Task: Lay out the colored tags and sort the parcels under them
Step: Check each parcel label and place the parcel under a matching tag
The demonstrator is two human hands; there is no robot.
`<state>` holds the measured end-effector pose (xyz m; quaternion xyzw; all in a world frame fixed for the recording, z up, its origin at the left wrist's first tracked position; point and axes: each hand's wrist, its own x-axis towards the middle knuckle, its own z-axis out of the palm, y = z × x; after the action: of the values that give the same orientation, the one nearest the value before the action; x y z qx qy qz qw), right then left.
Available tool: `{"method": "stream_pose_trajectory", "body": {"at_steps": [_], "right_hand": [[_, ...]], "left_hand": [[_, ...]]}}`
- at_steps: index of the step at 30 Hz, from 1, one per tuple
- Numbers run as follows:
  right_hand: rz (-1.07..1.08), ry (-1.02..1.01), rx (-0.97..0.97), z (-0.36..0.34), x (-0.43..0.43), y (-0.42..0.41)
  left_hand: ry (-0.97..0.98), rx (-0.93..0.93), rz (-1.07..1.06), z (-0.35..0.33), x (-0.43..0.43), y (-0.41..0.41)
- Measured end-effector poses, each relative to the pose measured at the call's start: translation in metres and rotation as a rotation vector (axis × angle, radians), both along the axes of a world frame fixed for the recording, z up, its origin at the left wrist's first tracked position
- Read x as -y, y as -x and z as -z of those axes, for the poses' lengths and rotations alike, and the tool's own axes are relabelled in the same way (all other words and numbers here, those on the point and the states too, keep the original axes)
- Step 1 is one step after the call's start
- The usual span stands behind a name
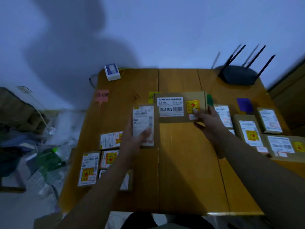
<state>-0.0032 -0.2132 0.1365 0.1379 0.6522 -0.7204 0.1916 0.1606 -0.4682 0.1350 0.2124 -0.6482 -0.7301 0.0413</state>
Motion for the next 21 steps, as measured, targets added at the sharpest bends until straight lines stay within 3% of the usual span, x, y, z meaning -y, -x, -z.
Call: {"method": "stream_pose_trajectory", "body": {"at_steps": [4,9,21], "right_hand": [[0.038,0.117,-0.089,-0.047,-0.006,0.012],[-0.018,0.189,-0.175,-0.088,-0.007,0.013],[-0.045,0.148,-0.229,-0.105,-0.002,0.006]], "left_hand": [[-0.05,-0.115,-0.041,-0.049,0.031,0.038],[0.073,-0.209,-0.044,-0.084,0.044,0.06],[0.036,-0.202,-0.004,-0.081,0.04,0.076]]}}
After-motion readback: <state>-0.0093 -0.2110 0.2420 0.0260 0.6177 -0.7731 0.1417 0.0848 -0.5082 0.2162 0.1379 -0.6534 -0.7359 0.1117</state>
